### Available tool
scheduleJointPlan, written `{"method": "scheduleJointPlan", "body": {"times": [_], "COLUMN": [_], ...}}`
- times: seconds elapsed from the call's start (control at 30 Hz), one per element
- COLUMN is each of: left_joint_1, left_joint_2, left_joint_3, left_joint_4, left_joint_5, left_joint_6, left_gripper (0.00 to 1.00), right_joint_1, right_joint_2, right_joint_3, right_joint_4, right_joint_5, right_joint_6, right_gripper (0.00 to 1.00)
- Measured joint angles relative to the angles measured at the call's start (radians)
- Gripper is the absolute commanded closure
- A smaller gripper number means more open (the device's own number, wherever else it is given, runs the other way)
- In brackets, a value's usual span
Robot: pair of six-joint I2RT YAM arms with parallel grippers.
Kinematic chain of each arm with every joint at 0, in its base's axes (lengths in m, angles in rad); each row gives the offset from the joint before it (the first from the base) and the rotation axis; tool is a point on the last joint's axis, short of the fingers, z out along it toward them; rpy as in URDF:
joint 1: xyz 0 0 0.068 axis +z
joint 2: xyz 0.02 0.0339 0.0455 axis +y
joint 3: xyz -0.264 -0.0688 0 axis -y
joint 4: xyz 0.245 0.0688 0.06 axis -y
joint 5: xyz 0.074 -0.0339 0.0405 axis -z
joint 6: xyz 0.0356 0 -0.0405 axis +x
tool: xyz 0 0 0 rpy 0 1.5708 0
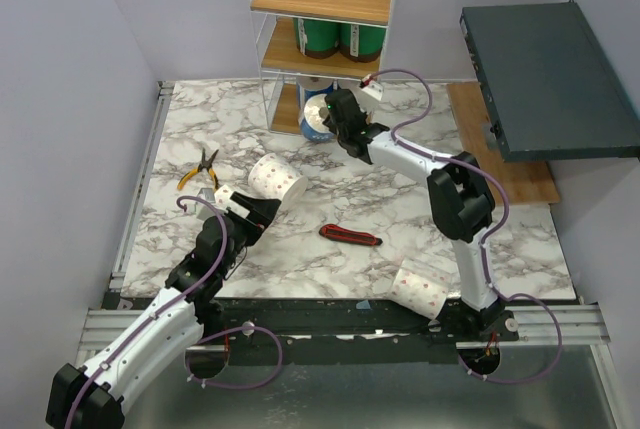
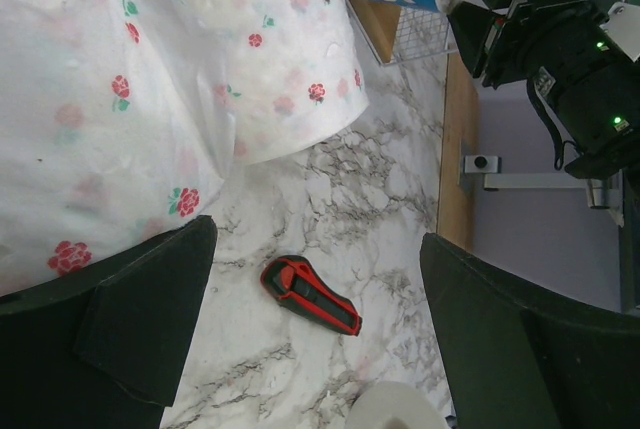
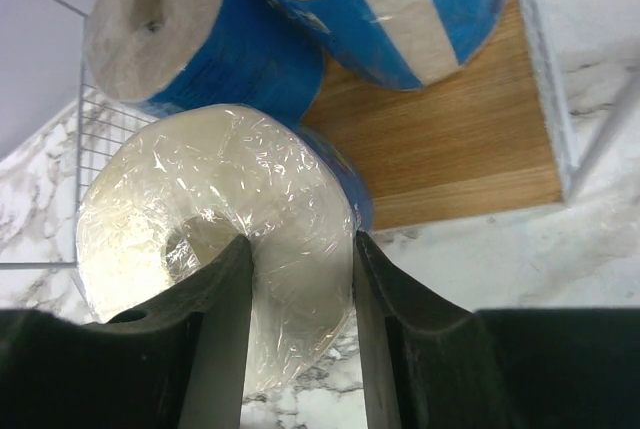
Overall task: Place and organize the paper towels onto the shelf
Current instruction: Place the paper towel on the shelf.
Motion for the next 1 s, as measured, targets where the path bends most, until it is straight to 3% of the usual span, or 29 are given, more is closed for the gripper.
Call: {"method": "scheduleJointPlan", "body": {"times": [0.17, 0.37, 1.0], "left_joint_1": [0.000, 0.000, 0.000], "left_joint_2": [-0.011, 0.003, -0.003], "left_joint_3": [0.000, 0.000, 0.002], "left_joint_4": [-0.006, 0.000, -0.004], "left_joint_5": [-0.001, 0.000, -0.001], "left_joint_6": [0.000, 0.000, 0.004], "left_gripper": [0.06, 0.06, 0.06], "right_joint_1": [-0.006, -0.033, -0.064], "right_joint_2": [-0.047, -0.053, 0.089], "right_joint_3": [-0.098, -0.102, 0.142], "right_joint_4": [0.008, 0.010, -0.043], "right_joint_5": [0.038, 0.045, 0.074], "right_joint_6": [-0.003, 0.005, 0.073], "right_gripper": [0.76, 0.76, 0.76]}}
